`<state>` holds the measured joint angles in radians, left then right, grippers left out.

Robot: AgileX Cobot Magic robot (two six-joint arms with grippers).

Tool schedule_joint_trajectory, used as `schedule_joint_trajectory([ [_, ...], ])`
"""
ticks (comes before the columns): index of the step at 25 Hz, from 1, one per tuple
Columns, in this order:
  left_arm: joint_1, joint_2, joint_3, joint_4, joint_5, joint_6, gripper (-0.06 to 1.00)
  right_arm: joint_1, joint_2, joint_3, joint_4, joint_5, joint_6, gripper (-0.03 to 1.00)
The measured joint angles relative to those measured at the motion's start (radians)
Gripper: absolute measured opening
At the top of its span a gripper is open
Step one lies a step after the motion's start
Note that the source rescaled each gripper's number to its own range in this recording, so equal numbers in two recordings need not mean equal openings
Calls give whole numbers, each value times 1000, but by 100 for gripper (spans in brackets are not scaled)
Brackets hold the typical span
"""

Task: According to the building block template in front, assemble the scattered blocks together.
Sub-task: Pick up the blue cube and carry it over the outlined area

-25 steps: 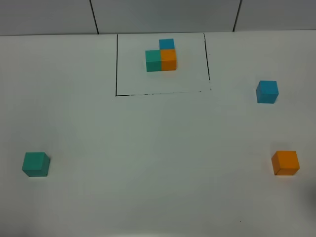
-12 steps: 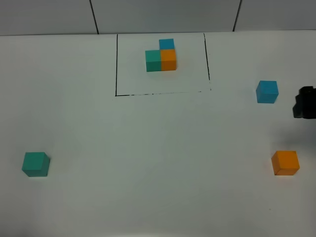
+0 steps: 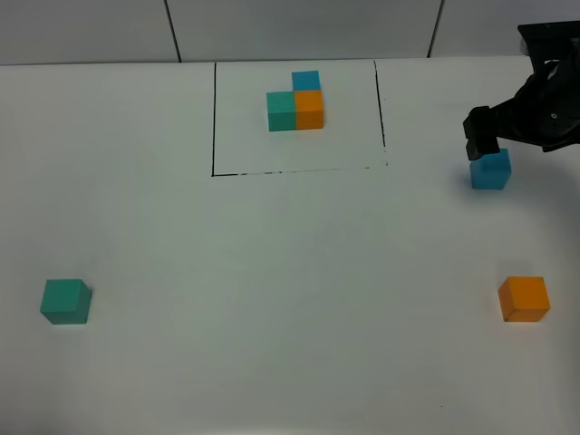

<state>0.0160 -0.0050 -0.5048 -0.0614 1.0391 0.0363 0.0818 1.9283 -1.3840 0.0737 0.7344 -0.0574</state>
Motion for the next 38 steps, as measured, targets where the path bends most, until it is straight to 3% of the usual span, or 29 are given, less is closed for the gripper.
schedule_joint_trajectory([
  [8,0,0,0,0,0,0,70,-12,180,-158,5,28,-18,77],
  [21,0,0,0,0,0,0,70,-47,287,-168,25,-9,-35,75],
  [24,0,0,0,0,0,0,70,-47,288,-168,38,-12,-36,63],
  [25,0,0,0,0,0,0,70,-47,289,-168,43,-14,-36,54],
  [28,0,0,0,0,0,0,70,-47,289,-168,53,-13,-30,10],
  [29,0,0,0,0,0,0,70,-47,289,-169,54,-13,-26,0],
  [35,0,0,0,0,0,0,70,-45,285,-170,54,-1,-13,1],
  [38,0,0,0,0,0,0,70,-29,253,-170,38,48,-44,1],
])
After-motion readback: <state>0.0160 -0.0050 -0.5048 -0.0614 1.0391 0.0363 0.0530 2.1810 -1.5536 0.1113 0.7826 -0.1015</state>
